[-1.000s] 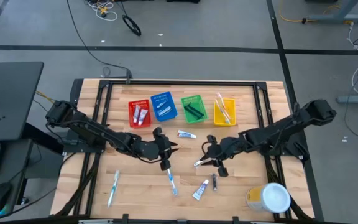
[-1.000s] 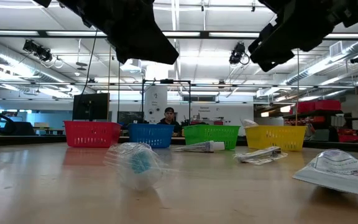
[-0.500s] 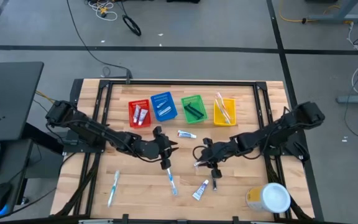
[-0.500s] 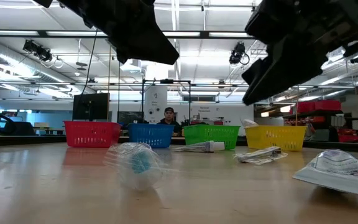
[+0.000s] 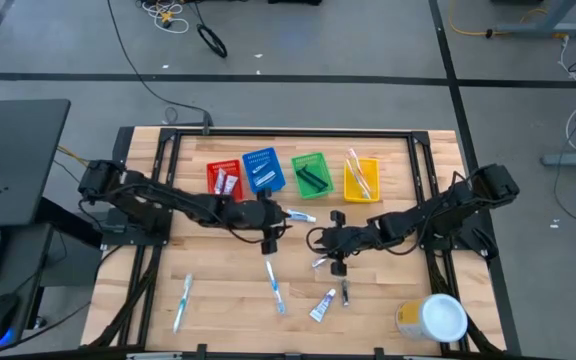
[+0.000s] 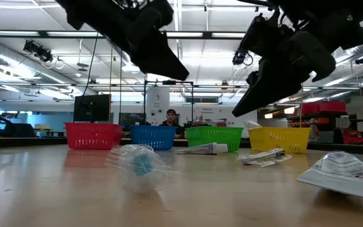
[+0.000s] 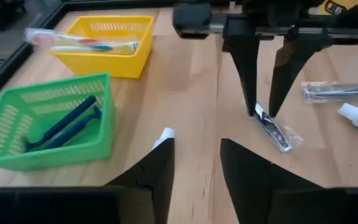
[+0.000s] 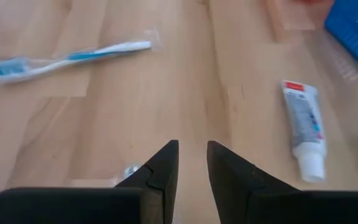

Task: Pick & Place Travel size toiletries
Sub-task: Put the toothpaste into the red bin

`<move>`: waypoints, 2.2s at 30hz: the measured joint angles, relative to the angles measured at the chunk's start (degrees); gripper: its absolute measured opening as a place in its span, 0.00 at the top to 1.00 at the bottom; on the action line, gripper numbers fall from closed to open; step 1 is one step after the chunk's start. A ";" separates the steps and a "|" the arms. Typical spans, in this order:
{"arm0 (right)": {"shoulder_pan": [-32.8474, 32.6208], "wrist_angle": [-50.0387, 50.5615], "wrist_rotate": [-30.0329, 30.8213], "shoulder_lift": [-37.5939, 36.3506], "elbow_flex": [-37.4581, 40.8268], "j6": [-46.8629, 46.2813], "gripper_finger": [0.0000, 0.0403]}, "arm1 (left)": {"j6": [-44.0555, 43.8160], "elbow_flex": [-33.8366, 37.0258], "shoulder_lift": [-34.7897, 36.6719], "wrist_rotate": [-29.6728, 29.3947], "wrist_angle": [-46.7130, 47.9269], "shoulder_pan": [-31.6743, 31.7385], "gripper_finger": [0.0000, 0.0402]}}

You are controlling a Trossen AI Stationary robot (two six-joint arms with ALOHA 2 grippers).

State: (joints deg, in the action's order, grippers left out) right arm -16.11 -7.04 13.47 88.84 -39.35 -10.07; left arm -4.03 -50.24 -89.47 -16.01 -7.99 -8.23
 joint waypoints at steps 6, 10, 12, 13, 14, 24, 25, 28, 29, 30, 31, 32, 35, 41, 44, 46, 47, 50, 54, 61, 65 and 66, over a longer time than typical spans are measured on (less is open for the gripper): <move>2.66 -0.13 1.89 0.00 0.00 3.49 0.75 | 0.96 0.03 -4.51 -0.71 -0.59 0.10 0.54; 6.47 -0.69 -0.38 0.00 0.00 4.90 0.70 | 3.09 0.08 -5.85 -1.26 -0.38 0.17 0.51; 8.14 -0.64 -1.72 0.03 0.00 4.95 0.67 | 3.93 0.01 -6.30 -1.32 -1.75 0.34 0.50; 8.82 -0.65 -1.89 0.30 0.00 4.88 0.66 | 4.35 0.03 -6.30 -1.24 -1.69 0.47 0.49; 9.45 -0.55 -1.90 0.54 0.00 4.75 0.65 | 4.54 0.03 -6.30 -0.69 -2.08 0.70 0.49; 13.73 -2.65 0.02 7.58 0.00 3.91 0.63 | 4.00 0.05 -6.30 0.81 -2.58 2.37 0.48; 13.98 -3.05 0.02 8.44 0.00 3.61 0.63 | 4.00 0.05 -6.30 0.83 -2.57 2.32 0.48; 14.69 -5.17 -0.05 10.46 0.03 3.48 0.63 | 3.92 0.05 -6.30 0.95 -2.63 2.33 0.48; 14.88 -5.73 -0.01 10.99 0.02 3.48 0.63 | 3.88 0.05 -6.30 0.94 -2.61 2.34 0.48; 15.07 -6.45 -0.05 11.47 0.02 3.48 0.63 | 3.86 0.05 -6.30 0.94 -2.59 2.34 0.48; 15.21 -6.58 -0.05 11.86 0.02 3.48 0.63 | 3.85 0.05 -6.30 0.94 -2.53 2.34 0.48; 15.36 -6.55 -0.06 12.23 0.02 3.47 0.63 | 3.85 0.05 -6.30 0.94 -2.56 2.34 0.48; 15.36 -6.79 0.04 12.87 -0.02 3.45 0.64 | 3.85 0.05 -6.30 0.93 -2.59 2.34 0.48; 15.36 -7.87 -0.36 13.11 -0.02 3.48 0.73 | 3.84 0.05 -6.30 0.87 -2.59 2.34 0.48; 15.37 -8.36 -2.61 13.18 -0.02 3.89 0.78 | 3.82 0.05 -6.30 0.87 -2.59 2.34 0.48; 15.47 -8.46 -4.19 13.18 -0.02 3.89 0.81 | 3.82 0.05 -6.30 0.87 -2.59 2.34 0.48; 15.43 -8.56 -4.90 13.18 -0.02 3.89 0.82 | 3.82 0.05 -6.30 0.87 -2.57 2.34 0.48; 15.08 -8.64 -6.20 13.08 -0.02 3.29 0.84 | 3.78 0.05 -6.30 0.87 -2.59 2.34 0.48; 13.53 -8.07 -7.40 11.44 0.00 2.58 0.84 | 2.79 0.05 -6.30 2.47 -2.02 2.14 0.48; 8.05 -7.28 -5.80 6.55 0.00 3.24 0.85 | -17.99 0.05 -6.30 4.78 0.59 1.64 0.48; 4.02 -3.03 -1.09 4.34 0.00 5.58 0.85 | -29.59 0.05 -6.21 4.03 4.05 1.69 0.48; 3.10 -1.36 0.78 3.95 0.00 6.01 0.85 | -31.65 0.05 -6.19 3.43 4.68 1.81 0.48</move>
State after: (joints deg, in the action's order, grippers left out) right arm -13.01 -8.41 14.25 92.78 -39.35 -4.06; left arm -35.68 -50.19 -95.66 -12.58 -3.31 -6.42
